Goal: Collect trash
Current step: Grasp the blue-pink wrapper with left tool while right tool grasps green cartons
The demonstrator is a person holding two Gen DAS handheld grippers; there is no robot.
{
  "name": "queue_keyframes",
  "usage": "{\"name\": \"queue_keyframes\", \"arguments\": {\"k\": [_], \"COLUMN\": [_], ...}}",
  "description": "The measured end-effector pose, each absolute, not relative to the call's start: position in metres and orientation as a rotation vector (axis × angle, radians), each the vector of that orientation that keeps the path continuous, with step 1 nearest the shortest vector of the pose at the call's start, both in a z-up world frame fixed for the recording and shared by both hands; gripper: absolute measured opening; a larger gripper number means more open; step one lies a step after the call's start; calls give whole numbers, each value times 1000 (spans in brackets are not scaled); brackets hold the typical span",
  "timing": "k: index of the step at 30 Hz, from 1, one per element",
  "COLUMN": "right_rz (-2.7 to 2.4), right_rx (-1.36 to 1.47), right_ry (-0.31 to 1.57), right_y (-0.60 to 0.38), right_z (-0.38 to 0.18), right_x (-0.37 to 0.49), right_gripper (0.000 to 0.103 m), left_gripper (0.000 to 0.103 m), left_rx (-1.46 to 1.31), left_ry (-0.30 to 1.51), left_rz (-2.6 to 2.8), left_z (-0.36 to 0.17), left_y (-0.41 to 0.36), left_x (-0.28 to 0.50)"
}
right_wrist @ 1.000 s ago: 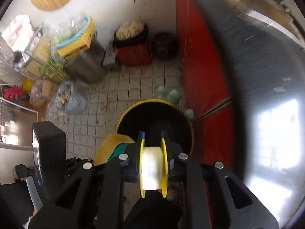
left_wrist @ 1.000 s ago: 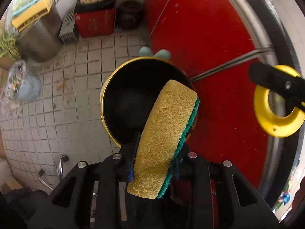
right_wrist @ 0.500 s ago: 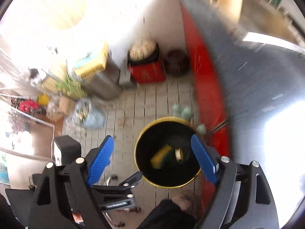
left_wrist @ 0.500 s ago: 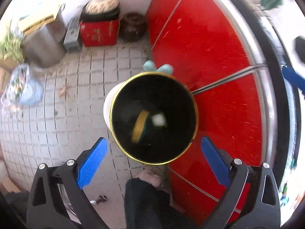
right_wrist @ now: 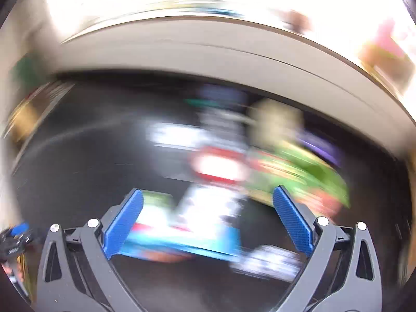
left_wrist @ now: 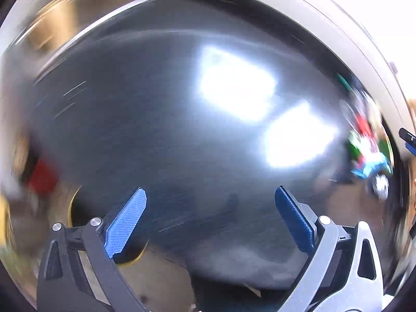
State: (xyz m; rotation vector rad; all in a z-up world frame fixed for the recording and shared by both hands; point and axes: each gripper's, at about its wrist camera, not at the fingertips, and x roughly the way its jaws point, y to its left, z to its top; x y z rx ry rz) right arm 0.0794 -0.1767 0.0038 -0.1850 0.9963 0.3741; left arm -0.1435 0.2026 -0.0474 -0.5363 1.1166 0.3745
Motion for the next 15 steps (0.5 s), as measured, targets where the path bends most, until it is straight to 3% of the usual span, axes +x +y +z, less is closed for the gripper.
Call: {"name": "queue_keyframes", "arguments": {"k": [4,8,15], "right_rz": [102,-20,41], "right_rx": [-24,87,92], "right_ry": [1041,1084,1146], "right_y": [-311,-379,-384], "right_z": [-6,-22,-41], "right_x": [81,67,83], "right_gripper": [96,96,96], "left_gripper": [96,96,96], "left_rx": [-384,-272,-161], "left_ry": [1149,1181,1266], "left_rz": [162,-7,-92], "left_z": [-37,-29,-40], "left_y": [137,69,-3], "left_x": [-63,-16,19]}}
